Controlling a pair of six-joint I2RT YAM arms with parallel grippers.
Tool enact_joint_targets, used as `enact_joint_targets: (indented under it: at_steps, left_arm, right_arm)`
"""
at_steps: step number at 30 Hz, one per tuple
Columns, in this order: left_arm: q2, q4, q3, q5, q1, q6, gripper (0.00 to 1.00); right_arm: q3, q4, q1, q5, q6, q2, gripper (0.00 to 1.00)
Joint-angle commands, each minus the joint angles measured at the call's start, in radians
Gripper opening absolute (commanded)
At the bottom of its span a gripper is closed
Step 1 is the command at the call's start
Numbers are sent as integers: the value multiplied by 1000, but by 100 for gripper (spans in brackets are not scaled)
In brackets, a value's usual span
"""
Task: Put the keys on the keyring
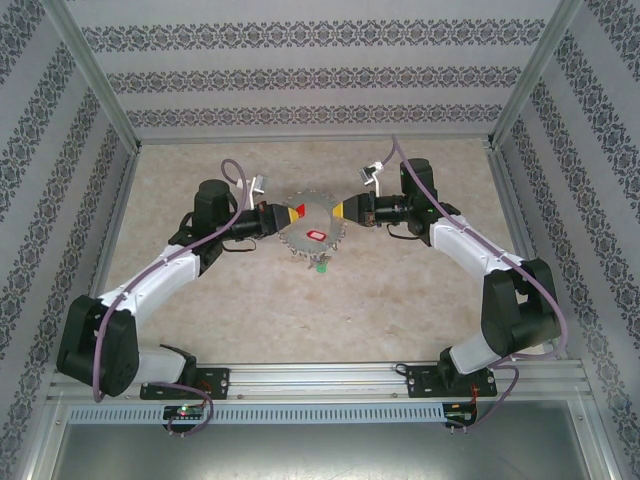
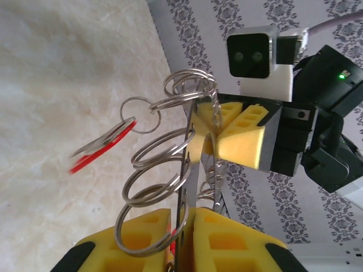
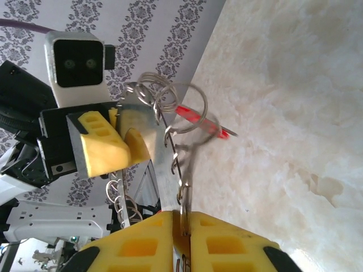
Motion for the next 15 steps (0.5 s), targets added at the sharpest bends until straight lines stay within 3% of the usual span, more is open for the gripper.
enact_joint_targets:
  at_steps: [1,6,10,12,15]
  left_arm:
    - [-57,-7,39,-42,9,87,12]
    - [-85,-58,54,-82,9,134,12]
    - [-105,-102,70,-110,9,210,12]
    - [-118,-171,94,-151,7,289,12]
    - [-146,-319,157,-252,-25,504,9]
  right_arm:
    - [26,14,-8,7,4,6,18]
    - [25,-28,-25,70,-4,-15,30]
    - [20,-146,-57,255,-36,-83,34]
    - [21,-203,-54,341,-84,-133,34]
    - [37,-253,-14,355,-193,-197,34]
